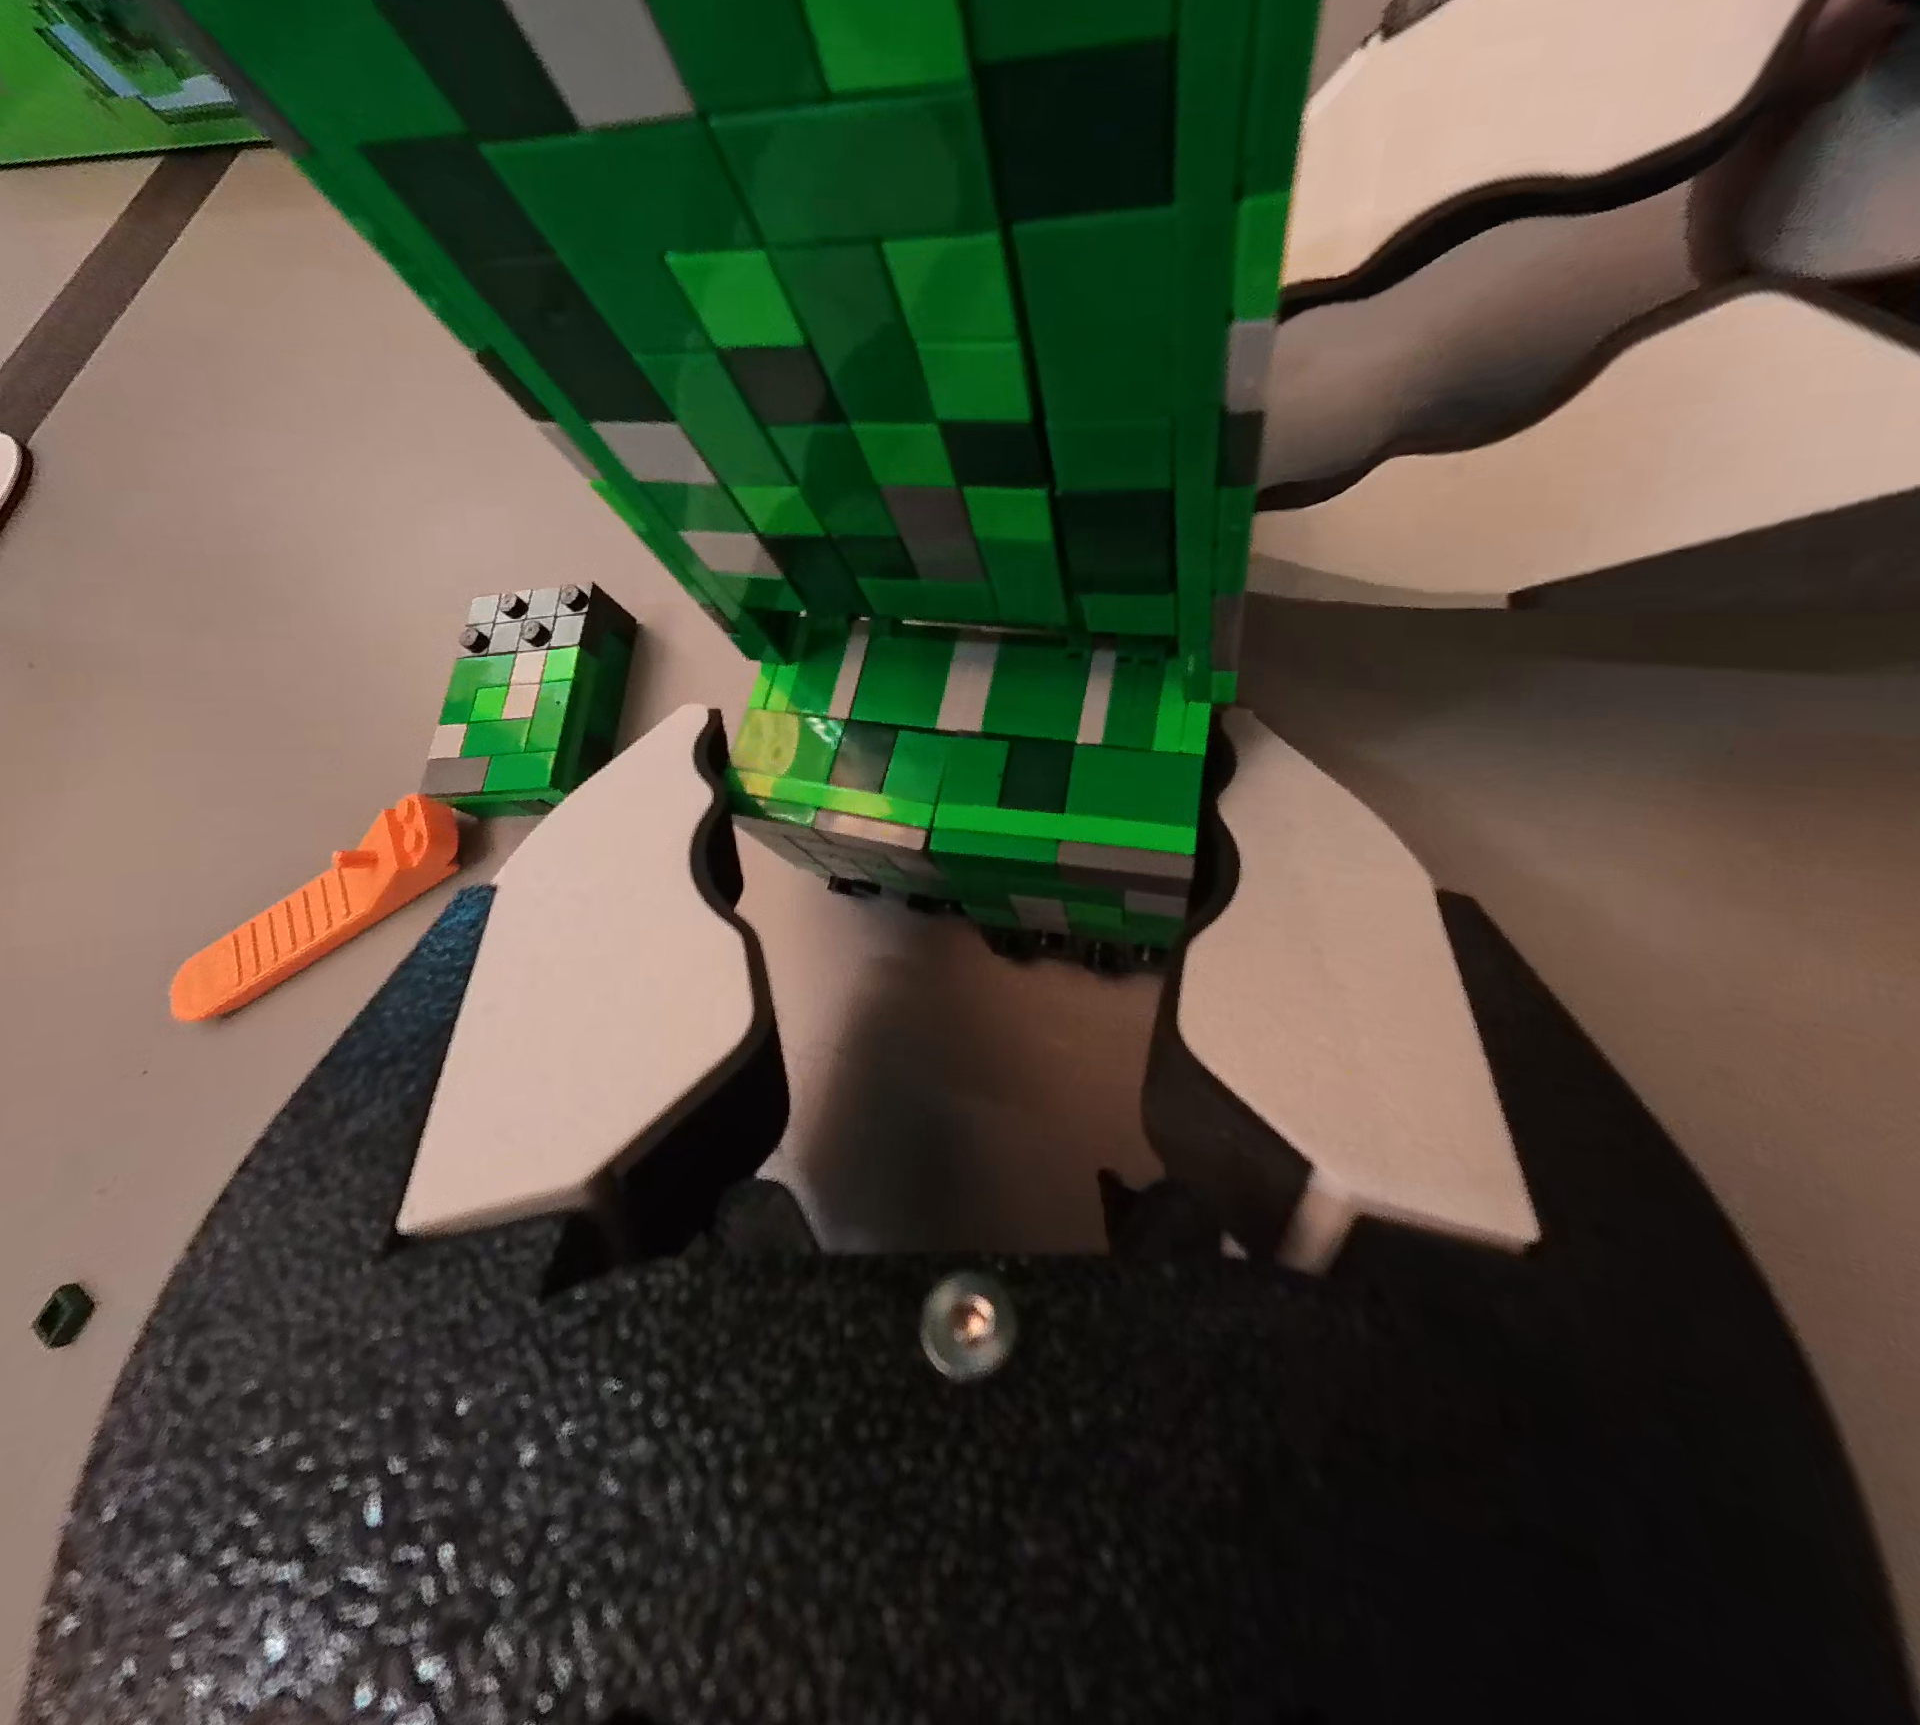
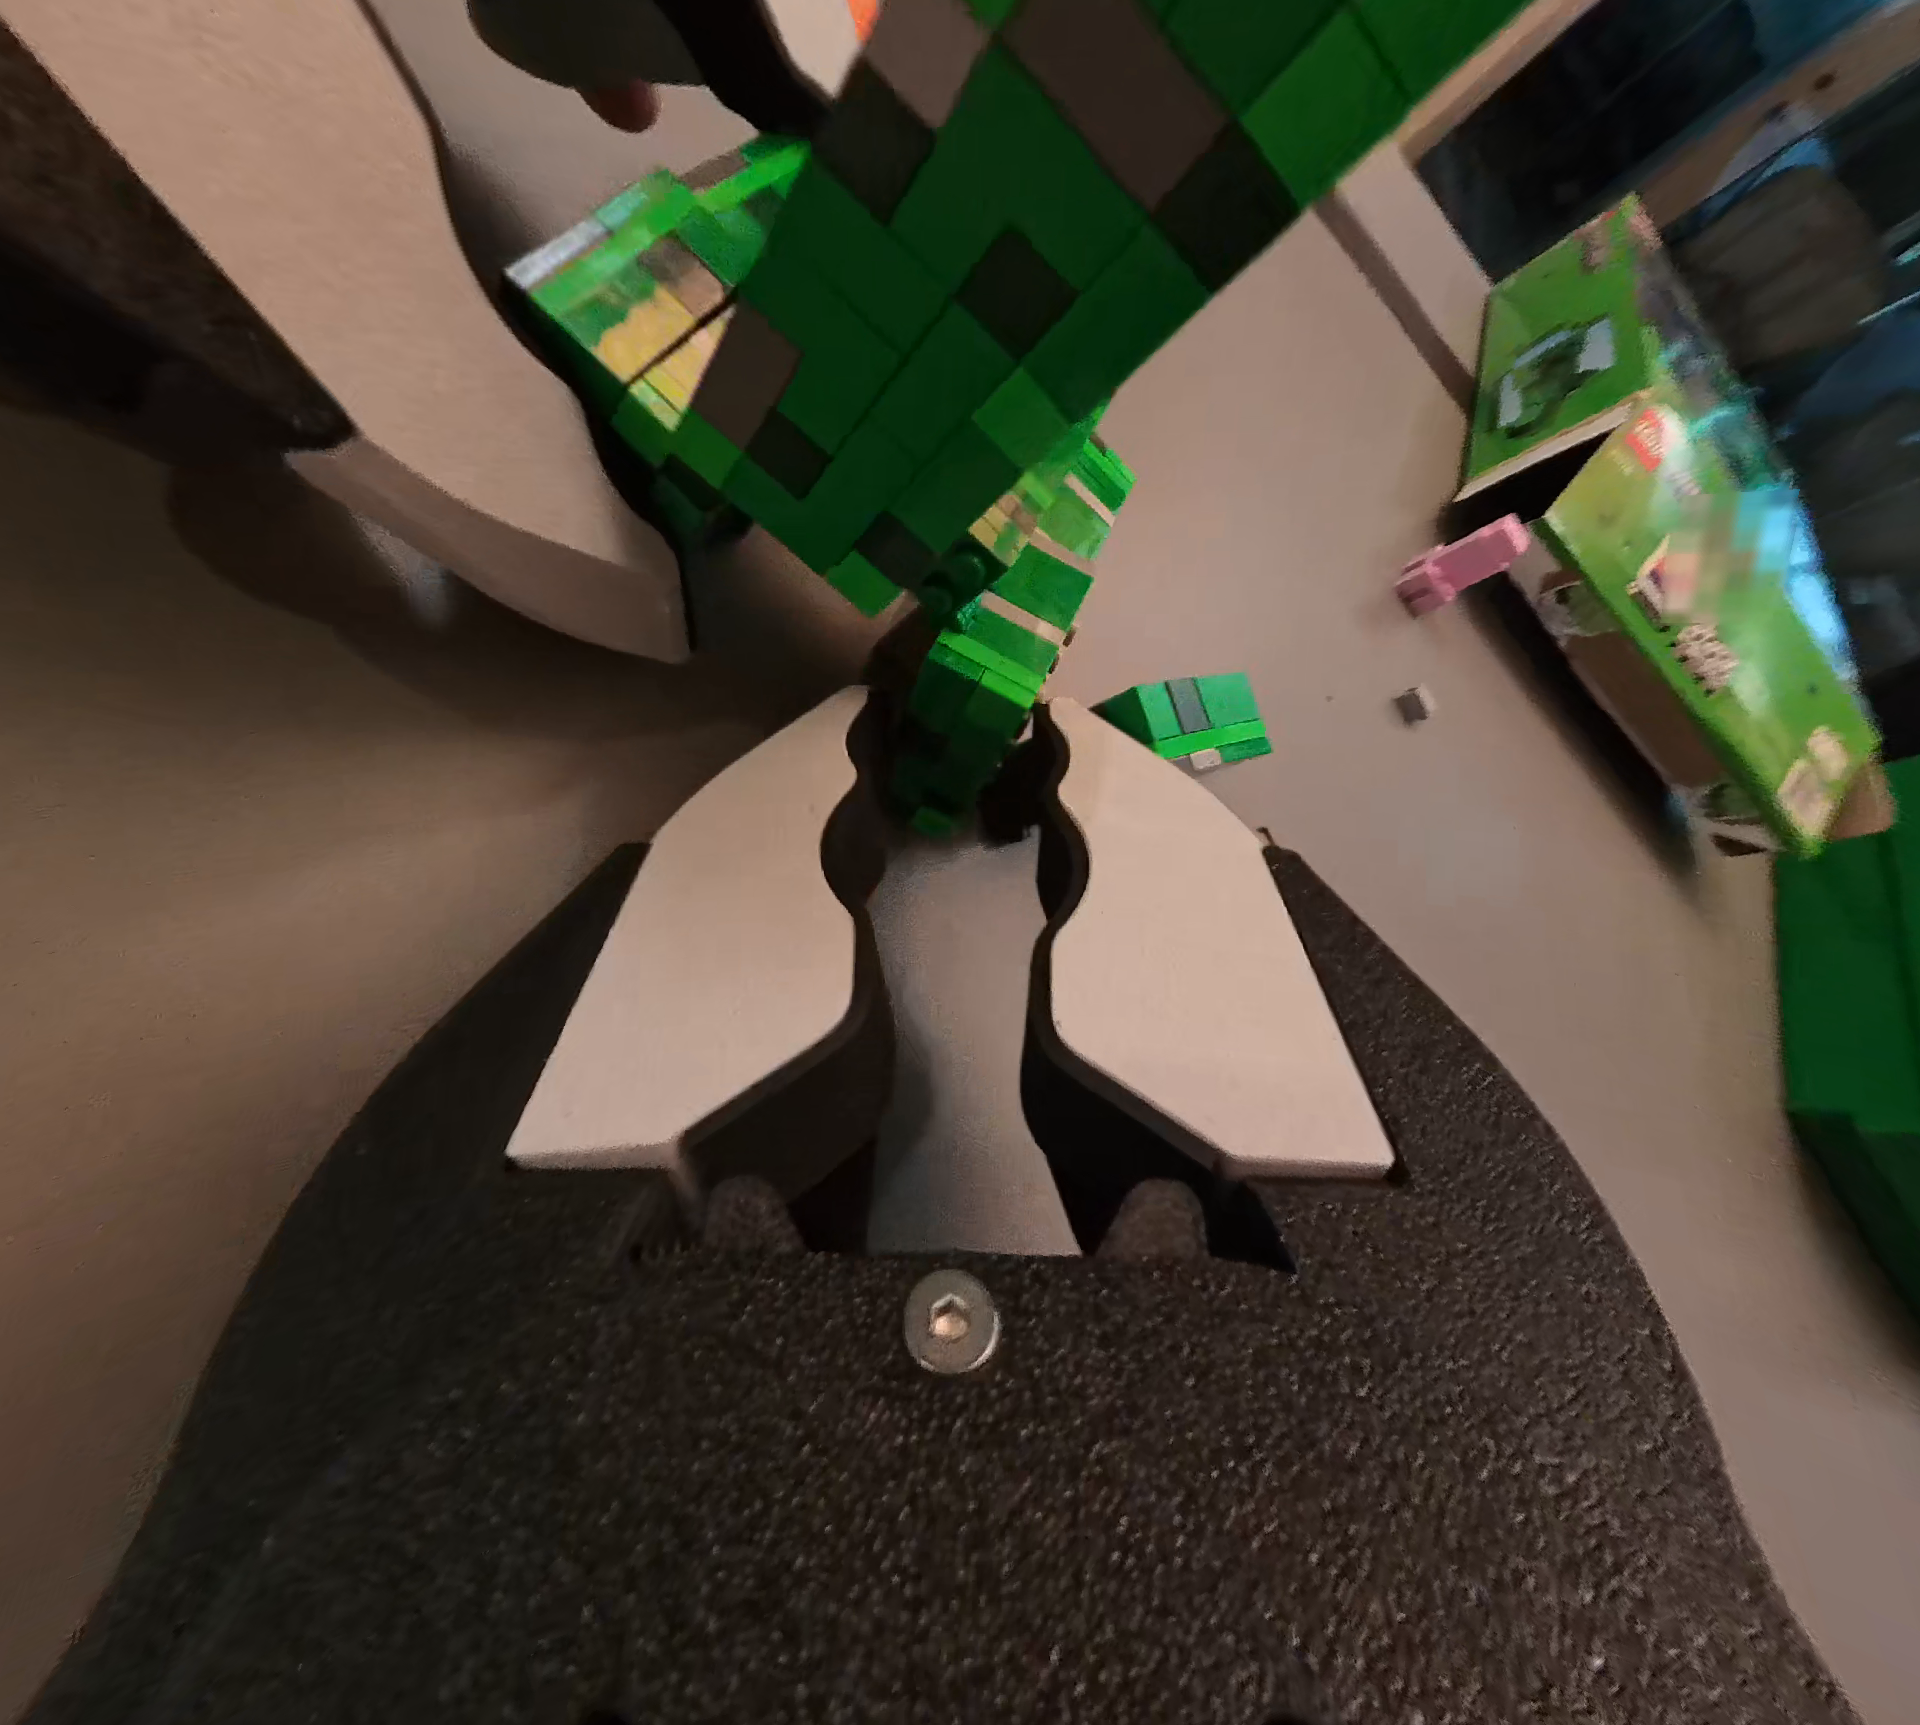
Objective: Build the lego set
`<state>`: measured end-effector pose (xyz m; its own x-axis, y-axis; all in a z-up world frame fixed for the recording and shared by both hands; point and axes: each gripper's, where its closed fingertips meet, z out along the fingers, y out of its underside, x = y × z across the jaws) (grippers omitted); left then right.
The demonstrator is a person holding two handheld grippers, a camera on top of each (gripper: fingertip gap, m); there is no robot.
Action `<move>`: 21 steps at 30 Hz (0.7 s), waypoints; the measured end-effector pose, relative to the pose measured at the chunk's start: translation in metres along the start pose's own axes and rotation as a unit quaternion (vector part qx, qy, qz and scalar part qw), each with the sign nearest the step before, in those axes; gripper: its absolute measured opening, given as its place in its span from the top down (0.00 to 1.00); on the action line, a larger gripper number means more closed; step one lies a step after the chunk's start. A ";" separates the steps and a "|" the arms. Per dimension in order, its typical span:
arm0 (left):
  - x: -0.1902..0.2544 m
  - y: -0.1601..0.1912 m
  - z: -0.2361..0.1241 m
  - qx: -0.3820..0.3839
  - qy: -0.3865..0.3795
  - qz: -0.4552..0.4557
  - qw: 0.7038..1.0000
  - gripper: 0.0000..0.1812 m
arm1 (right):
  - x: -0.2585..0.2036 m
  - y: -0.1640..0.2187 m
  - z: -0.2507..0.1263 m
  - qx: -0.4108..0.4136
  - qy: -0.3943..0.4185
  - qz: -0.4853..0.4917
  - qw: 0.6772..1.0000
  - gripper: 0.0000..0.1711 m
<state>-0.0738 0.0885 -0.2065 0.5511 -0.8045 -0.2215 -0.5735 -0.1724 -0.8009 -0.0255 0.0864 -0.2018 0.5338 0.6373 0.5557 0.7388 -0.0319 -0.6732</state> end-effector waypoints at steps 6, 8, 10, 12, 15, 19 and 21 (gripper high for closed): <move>0.000 0.000 0.000 0.000 0.000 0.000 1.000 0.53 | 0.007 0.000 -0.003 0.000 0.059 -0.102 0.993 0.86; 0.000 0.000 0.000 0.000 0.000 0.000 1.000 0.53 | 0.007 0.000 -0.003 0.002 0.065 -0.112 0.992 0.86; 0.000 0.000 0.000 0.001 0.001 0.000 1.000 0.53 | 0.007 0.000 -0.003 0.004 0.063 -0.113 0.992 0.86; 0.000 0.000 0.000 0.001 0.001 0.000 1.000 0.53 | 0.007 -0.001 -0.003 0.005 0.069 -0.127 0.990 0.86; 0.000 0.000 -0.001 0.002 0.001 0.000 1.000 0.53 | 0.009 -0.001 -0.004 0.004 0.083 -0.156 0.984 0.86; 0.000 0.000 -0.001 0.002 0.002 0.001 1.000 0.53 | 0.008 -0.002 -0.005 0.012 0.081 -0.147 0.986 0.86; 0.000 0.000 -0.001 0.001 0.002 0.001 1.000 0.53 | 0.006 -0.004 -0.008 0.025 0.074 -0.139 0.987 0.83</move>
<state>-0.0745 0.0877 -0.2062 0.5473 -0.8074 -0.2203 -0.5734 -0.1700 -0.8014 -0.0219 0.0844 -0.1919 0.3702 0.4964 0.7852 0.8460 0.1690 -0.5057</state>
